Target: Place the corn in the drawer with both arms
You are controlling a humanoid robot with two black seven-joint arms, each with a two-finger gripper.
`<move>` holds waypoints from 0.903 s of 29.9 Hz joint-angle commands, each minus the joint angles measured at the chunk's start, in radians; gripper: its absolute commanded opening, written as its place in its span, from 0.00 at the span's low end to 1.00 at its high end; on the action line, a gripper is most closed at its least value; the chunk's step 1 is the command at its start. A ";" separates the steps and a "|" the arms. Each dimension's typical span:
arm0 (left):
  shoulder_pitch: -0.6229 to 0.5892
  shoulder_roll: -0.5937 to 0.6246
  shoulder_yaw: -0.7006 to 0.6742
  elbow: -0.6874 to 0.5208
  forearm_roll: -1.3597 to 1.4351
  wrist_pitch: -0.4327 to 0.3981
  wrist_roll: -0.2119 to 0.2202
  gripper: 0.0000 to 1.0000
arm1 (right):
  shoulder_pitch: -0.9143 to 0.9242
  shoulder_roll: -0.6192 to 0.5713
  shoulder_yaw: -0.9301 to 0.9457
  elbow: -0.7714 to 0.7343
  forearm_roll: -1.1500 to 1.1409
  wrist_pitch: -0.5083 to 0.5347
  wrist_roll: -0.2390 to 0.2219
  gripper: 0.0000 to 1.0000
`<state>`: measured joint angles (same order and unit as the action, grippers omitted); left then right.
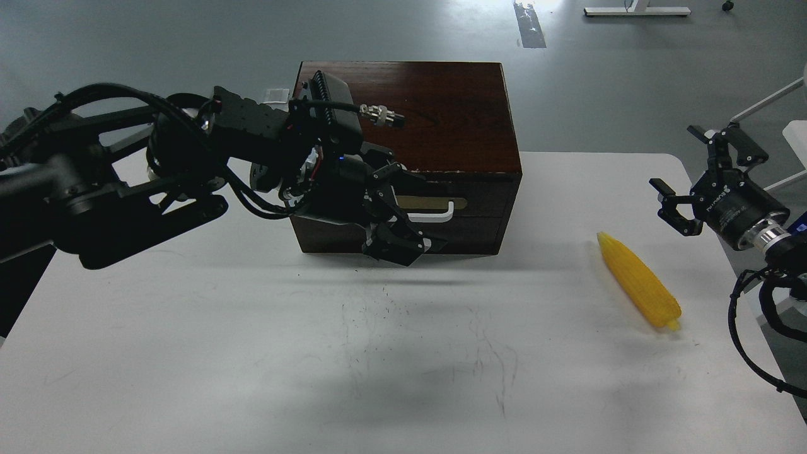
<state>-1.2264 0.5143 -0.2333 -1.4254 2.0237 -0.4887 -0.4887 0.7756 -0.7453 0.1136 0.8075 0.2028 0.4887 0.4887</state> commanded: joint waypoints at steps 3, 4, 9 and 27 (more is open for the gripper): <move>-0.002 -0.037 0.046 0.054 0.085 0.000 0.000 0.99 | -0.001 0.001 0.001 -0.001 0.000 0.000 0.000 1.00; -0.001 -0.043 0.052 0.059 0.098 0.000 0.000 0.99 | 0.001 0.000 0.001 -0.001 0.000 0.000 0.000 1.00; -0.002 -0.056 0.083 0.092 0.107 0.000 0.000 0.99 | -0.001 0.000 0.001 -0.001 0.001 0.000 0.000 1.00; -0.001 -0.102 0.103 0.158 0.132 0.000 0.000 0.99 | -0.002 -0.011 0.001 -0.001 0.001 0.000 0.000 1.00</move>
<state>-1.2258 0.4155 -0.1415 -1.2699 2.1538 -0.4887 -0.4885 0.7732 -0.7562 0.1151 0.8072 0.2031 0.4887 0.4887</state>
